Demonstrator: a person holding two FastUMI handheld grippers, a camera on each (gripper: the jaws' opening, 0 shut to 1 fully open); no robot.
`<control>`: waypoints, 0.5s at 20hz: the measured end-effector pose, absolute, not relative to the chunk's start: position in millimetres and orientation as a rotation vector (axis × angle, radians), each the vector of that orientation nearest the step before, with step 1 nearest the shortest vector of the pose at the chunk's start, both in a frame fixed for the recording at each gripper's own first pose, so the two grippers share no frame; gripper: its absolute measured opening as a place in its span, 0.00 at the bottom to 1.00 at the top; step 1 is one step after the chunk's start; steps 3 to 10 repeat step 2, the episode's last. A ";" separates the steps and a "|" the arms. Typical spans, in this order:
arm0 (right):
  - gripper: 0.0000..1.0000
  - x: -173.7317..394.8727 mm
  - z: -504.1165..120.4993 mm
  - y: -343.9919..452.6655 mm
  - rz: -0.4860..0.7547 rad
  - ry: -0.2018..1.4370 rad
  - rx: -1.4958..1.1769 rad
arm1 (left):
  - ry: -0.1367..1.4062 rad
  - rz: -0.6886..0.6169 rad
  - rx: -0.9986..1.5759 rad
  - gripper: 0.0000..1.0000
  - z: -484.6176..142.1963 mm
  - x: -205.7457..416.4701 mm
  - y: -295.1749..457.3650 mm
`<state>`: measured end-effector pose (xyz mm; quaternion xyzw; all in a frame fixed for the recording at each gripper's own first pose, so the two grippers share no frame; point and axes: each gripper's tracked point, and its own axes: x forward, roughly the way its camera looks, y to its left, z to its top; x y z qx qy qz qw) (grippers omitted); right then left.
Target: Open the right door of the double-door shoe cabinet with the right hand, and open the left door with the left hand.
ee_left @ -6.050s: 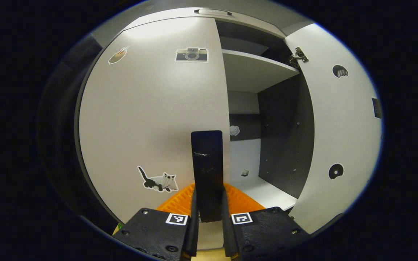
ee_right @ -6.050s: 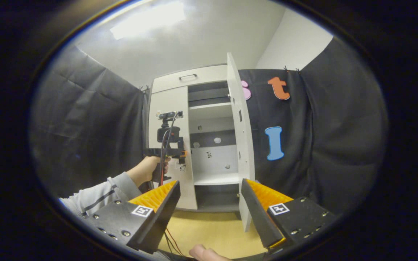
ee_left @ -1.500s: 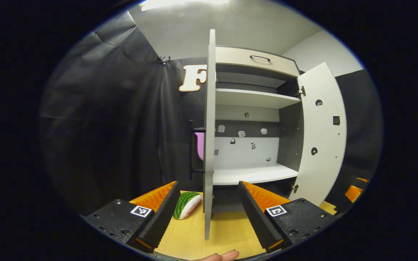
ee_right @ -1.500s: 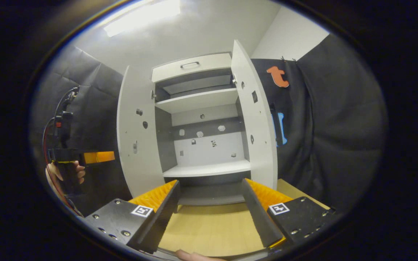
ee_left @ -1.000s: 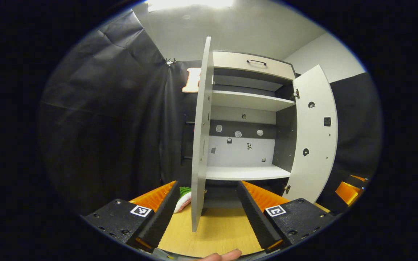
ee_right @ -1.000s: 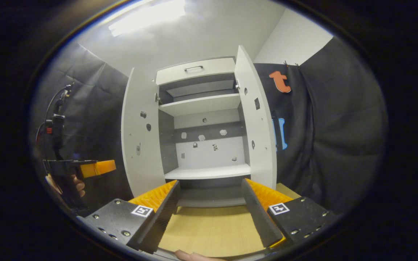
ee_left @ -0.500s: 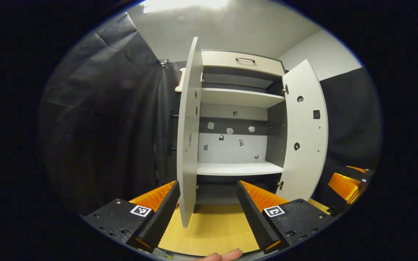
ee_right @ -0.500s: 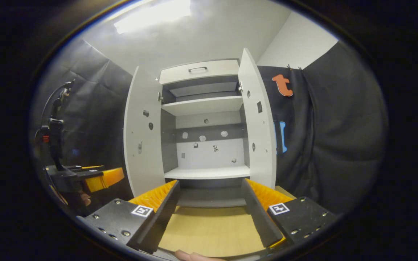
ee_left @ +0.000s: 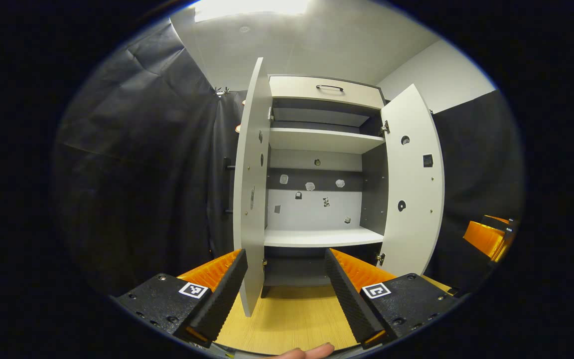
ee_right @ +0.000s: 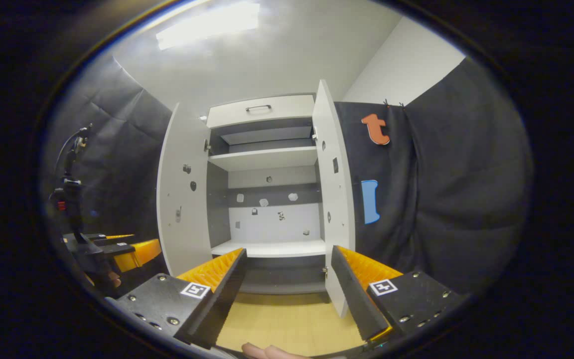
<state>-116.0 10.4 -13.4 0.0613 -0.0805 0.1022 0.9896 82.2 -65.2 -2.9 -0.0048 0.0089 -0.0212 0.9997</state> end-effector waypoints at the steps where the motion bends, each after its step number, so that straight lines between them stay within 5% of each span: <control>1: 1.00 -116.6 -12.2 9.4 0.207 -0.165 0.128 | 0.019 -0.043 -0.010 0.97 -2.7 81.8 -65.2; 10: 1.00 -118.2 -11.0 7.9 0.212 -0.168 0.133 | 0.014 -0.045 -0.011 0.96 -1.5 82.2 -65.2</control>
